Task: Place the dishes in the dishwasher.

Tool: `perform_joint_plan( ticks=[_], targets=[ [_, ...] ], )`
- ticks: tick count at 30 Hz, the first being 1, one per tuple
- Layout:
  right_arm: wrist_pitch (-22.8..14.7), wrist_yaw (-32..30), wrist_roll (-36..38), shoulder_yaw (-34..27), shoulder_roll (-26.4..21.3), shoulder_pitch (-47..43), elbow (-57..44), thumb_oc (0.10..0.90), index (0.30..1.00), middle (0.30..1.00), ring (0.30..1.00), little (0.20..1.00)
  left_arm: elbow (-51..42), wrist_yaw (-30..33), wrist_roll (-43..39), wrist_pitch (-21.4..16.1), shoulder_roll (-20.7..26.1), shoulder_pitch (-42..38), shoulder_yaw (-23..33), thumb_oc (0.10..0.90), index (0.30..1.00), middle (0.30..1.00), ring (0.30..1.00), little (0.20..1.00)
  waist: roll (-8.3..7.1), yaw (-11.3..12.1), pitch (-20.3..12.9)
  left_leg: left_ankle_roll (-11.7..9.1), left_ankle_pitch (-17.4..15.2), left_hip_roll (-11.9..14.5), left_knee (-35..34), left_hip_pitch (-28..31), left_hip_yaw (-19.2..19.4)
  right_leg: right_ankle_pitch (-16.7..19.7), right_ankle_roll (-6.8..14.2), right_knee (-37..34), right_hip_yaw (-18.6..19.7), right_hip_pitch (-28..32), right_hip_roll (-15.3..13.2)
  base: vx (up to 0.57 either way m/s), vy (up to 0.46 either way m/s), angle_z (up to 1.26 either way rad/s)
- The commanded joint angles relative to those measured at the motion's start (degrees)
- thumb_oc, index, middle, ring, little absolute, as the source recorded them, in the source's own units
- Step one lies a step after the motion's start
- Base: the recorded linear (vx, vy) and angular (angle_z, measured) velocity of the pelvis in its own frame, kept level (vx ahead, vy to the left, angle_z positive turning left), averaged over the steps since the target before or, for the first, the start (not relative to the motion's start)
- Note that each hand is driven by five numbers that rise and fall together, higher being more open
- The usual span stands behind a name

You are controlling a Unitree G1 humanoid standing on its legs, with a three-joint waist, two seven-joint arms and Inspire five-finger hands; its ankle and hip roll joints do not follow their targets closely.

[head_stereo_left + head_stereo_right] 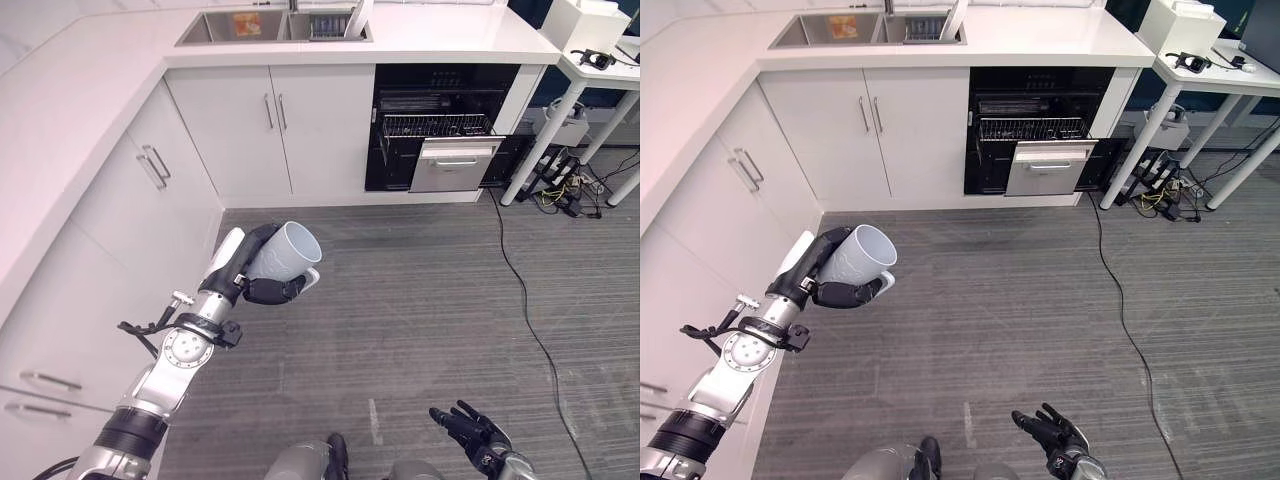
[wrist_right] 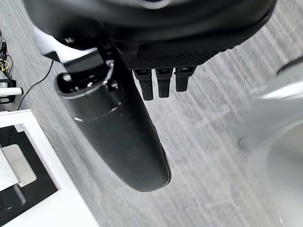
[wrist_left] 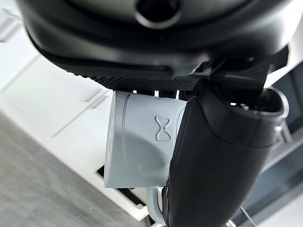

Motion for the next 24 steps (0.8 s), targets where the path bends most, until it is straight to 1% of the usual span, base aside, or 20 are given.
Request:
perform_joint_plan(
  ticks=[1, 2, 3, 5, 6, 7, 8, 11, 12, 13, 14, 15, 16, 17, 18, 20, 21, 22, 23, 24],
  targets=[
    [-2.8, -1.2, 0.8, 1.2, -3.3, 0.1, -1.3, 0.800, 0.900, 0.900, 0.900, 0.900, -6.6, 2.9, 0.7, -6.1, 0.2, -6.0, -0.2, 0.400, 0.300, 0.300, 0.300, 0.300, 3.56, -1.5, -4.6, -5.6, -0.3, 3.3, -1.8, -5.0, -6.0, 9.5, -4.7, -18.8, -7.0, 6.2, 4.3, 0.15, -0.034, -0.05],
    [-2.7, -1.2, 0.9, 1.3, -3.5, 0.2, -1.5, 0.800, 0.900, 0.900, 0.900, 0.900, -6.8, 2.8, 0.8, -5.8, 0.3, -6.4, -0.3, 0.400, 0.300, 0.300, 0.300, 0.300, 3.76, -1.9, -4.6, -5.7, -0.6, 3.6, -1.8, -4.2, -6.2, 9.0, -5.2, -21.2, -7.3, 5.8, 3.7, 0.22, -0.102, 0.01],
    [-2.6, -0.7, 1.0, 1.1, -3.8, 0.3, -1.4, 0.800, 0.900, 0.900, 0.900, 0.900, -7.1, 2.5, 0.8, -4.8, 0.4, -7.1, -0.5, 0.400, 0.300, 0.300, 0.300, 0.300, 3.87, -2.3, -4.3, -6.0, -1.4, 4.0, -1.8, -2.7, -6.7, 9.2, -5.4, -29.0, -8.3, 6.0, 1.2, 0.29, -0.154, 0.13],
    [-3.2, 0.5, 1.2, 0.8, -4.0, 0.2, -0.6, 0.800, 0.900, 0.900, 0.900, 0.900, -7.4, 2.1, 0.9, -3.7, 0.3, -7.6, -0.4, 0.400, 0.300, 0.300, 0.300, 0.300, 3.48, -2.7, -4.0, -6.6, -2.9, 4.5, -1.8, -0.9, -7.4, 11.3, -4.9, -39.7, -8.2, 6.9, -2.3, 0.29, -0.217, 0.13],
    [-3.3, 1.0, 1.1, 0.7, -4.0, 0.1, -0.4, 0.800, 0.900, 0.900, 0.900, 0.900, -7.5, 2.0, 0.9, -3.5, 0.3, -7.7, -0.4, 0.400, 0.300, 0.300, 0.300, 0.300, 3.08, -2.8, -3.9, -6.8, -3.4, 4.4, -1.8, -0.4, -7.4, 11.2, -4.5, -39.8, -7.7, 6.2, -3.7, 0.25, -0.278, -0.03],
    [-3.7, 1.6, 0.7, 0.7, -3.9, -0.3, 0.0, 0.800, 0.900, 0.900, 0.900, 0.900, -7.4, 2.1, 0.8, -3.3, 0.5, -7.7, -0.4, 0.400, 0.300, 0.300, 0.300, 0.300, 1.80, -2.6, -3.9, -7.0, -4.6, 3.6, -1.8, 0.4, -7.1, 12.7, -2.9, -39.8, -5.4, 4.0, -7.1, 0.25, -0.321, -0.13],
    [-3.5, 1.9, 0.6, 0.7, -3.8, -0.7, 0.1, 0.800, 0.900, 0.900, 0.900, 0.900, -7.2, 2.2, 0.7, -3.6, 0.6, -7.6, -0.4, 0.400, 0.300, 0.300, 0.300, 0.300, 1.04, -2.6, -4.0, -7.1, -5.8, 3.3, -1.8, 1.2, -7.1, 14.4, -1.6, -39.8, -3.1, 2.2, -9.4, 0.29, -0.372, -0.25],
    [-2.9, 2.5, -0.1, 0.3, -3.2, -1.1, -0.1, 0.800, 0.900, 0.900, 0.900, 0.900, -6.6, 2.5, 0.5, -4.5, 0.9, -7.0, -0.6, 0.400, 0.300, 0.300, 0.300, 0.300, 0.37, -2.5, -4.3, -7.8, -7.4, 4.5, -1.8, 2.4, -7.2, 16.6, 0.1, -39.8, 1.0, 0.2, -12.4, 0.37, -0.477, -0.19],
    [-2.4, 3.1, -0.8, 0.7, -3.1, -1.2, -0.4, 0.800, 0.900, 0.900, 0.900, 0.900, -6.4, 2.9, 1.0, -5.3, 0.5, -6.0, 0.1, 0.400, 0.300, 0.300, 0.300, 0.300, 0.14, -2.3, -4.7, -8.6, -7.3, 6.1, -1.8, 3.3, -7.1, 14.6, 0.4, -39.8, 0.5, 1.2, -11.7, 0.71, -0.944, -0.44],
    [-1.9, 4.1, -2.7, 1.9, -3.5, -1.7, -0.1, 0.800, 0.900, 0.900, 0.900, 0.900, -8.2, 3.8, 0.9, -4.2, -0.4, -3.5, 1.7, 0.400, 0.300, 0.300, 0.300, 0.300, -0.37, -2.1, -5.0, -9.8, -7.2, 8.4, -1.8, 6.0, -8.0, 11.6, -0.2, -39.8, -0.3, 2.8, -9.7, 0.68, -0.881, -0.07],
    [-1.6, 4.1, -2.6, 2.6, -3.7, -1.8, -0.5, 0.800, 0.900, 0.900, 0.900, 0.900, -8.8, 4.3, 1.1, -4.4, -0.8, -2.4, 1.9, 0.400, 0.300, 0.300, 0.300, 0.300, -0.37, -2.3, -4.9, -10.1, -7.2, 9.4, -1.8, 7.2, -8.7, 10.9, -1.2, -39.8, 0.0, 3.2, -8.3, 0.60, -0.753, -0.37],
    [-1.5, 4.1, -2.7, 3.0, -3.9, -1.7, -0.9, 0.800, 0.900, 0.900, 0.900, 0.900, -9.3, 4.4, 1.0, -4.4, -1.2, -1.6, 2.3, 0.400, 0.300, 0.300, 0.300, 0.300, -0.70, -2.3, -4.9, -10.7, -6.0, 10.5, -1.8, 8.1, -8.7, 9.8, -2.6, -39.8, -0.3, 4.2, -7.4, 0.32, -0.425, -0.27],
    [-1.3, 4.2, -2.7, 3.3, -4.3, -1.7, -1.2, 0.800, 0.900, 0.900, 0.900, 0.900, -10.0, 4.3, 1.1, -4.2, -1.6, -1.0, 2.8, 0.400, 0.300, 0.300, 0.300, 0.300, -1.14, -2.0, -4.8, -11.2, -3.2, 11.2, -1.8, 8.9, -8.5, 8.9, -3.7, -39.8, -0.9, 5.1, -7.0, 0.29, -0.426, -0.06],
    [-1.3, 4.4, -2.7, 3.5, -4.6, -1.6, -1.0, 0.800, 0.900, 0.900, 0.900, 0.900, -10.5, 4.3, 1.4, -4.1, -2.1, -0.5, 3.0, 0.400, 0.300, 0.300, 0.300, 0.300, -1.34, -1.9, -4.6, -11.7, -0.6, 12.4, 2.5, 7.9, -8.5, 8.3, -5.0, -39.8, -1.5, 5.9, -6.3, 0.38, -0.616, -0.08],
    [-2.1, 4.3, -2.7, 4.1, -5.9, -1.8, 0.6, 0.800, 0.900, 0.900, 0.900, 0.900, -11.3, 4.4, 1.0, -3.9, -3.3, -0.5, 3.0, 0.400, 0.300, 0.300, 0.300, 0.300, -1.33, -1.7, -4.3, -12.4, 5.3, 14.6, 14.7, 1.8, -6.2, 6.4, -8.5, -39.8, -4.6, 8.1, -4.5, 0.40, -0.582, -0.08],
    [-2.5, 4.3, -2.0, 3.7, -6.6, -1.8, 2.0, 0.800, 0.900, 0.900, 0.900, 0.900, -10.9, 4.4, 0.6, -3.9, -3.7, -1.2, 2.7, 0.400, 0.300, 0.300, 0.300, 0.300, -0.79, -1.5, -3.8, -11.8, 4.6, 13.7, 16.2, -0.8, -5.9, 5.3, -9.3, -39.8, -5.9, 9.6, -3.4, 0.32, -0.303, -0.01],
    [-2.7, 4.6, -2.4, 3.6, -6.8, -2.1, 3.0, 0.800, 0.900, 0.900, 0.900, 0.900, -10.6, 5.0, 0.6, -3.4, -3.9, -1.7, 2.4, 0.400, 0.300, 0.300, 0.300, 0.300, -0.18, -1.3, -3.6, -10.7, 2.9, 10.0, 12.5, -1.3, -6.1, 4.7, -9.3, -39.8, -4.9, 10.4, -2.3, 0.31, -0.057, 0.12],
    [-2.6, 4.7, -3.0, 3.6, -6.8, -2.4, 3.5, 0.800, 0.900, 0.900, 0.900, 0.900, -10.5, 5.3, 0.6, -2.9, -3.9, -2.0, 2.2, 0.400, 0.300, 0.300, 0.300, 0.300, 0.25, -1.1, -3.6, -10.2, 2.6, 7.8, 8.9, -1.1, -6.0, 4.2, -9.4, -39.8, -4.4, 10.9, -1.4, 0.48, -0.057, -0.08],
    [-2.1, 4.2, -3.0, 3.8, -6.7, -2.5, 3.4, 0.800, 0.900, 0.900, 0.900, 0.900, -10.3, 5.9, 0.2, -2.3, -3.5, -2.8, 1.7, 0.400, 0.300, 0.300, 0.300, 0.300, 0.77, -0.9, -3.6, -9.8, 3.5, 4.4, -0.2, -2.3, -4.7, 3.5, -9.3, -39.8, -4.0, 11.8, 0.4, 0.40, -0.051, -0.41],
    [-2.0, 4.1, -3.0, 3.8, -6.7, -2.4, 3.3, 0.800, 0.900, 0.900, 0.900, 0.900, -10.3, 6.0, 0.2, -2.3, -3.4, -3.0, 1.5, 0.400, 0.300, 0.300, 0.300, 0.300, 0.73, -0.8, -3.6, -9.8, 3.7, 3.7, -1.8, -2.4, -4.4, 3.2, -9.2, -39.8, -3.9, 12.0, 0.5, 0.37, -0.019, -0.35]
  ],
)
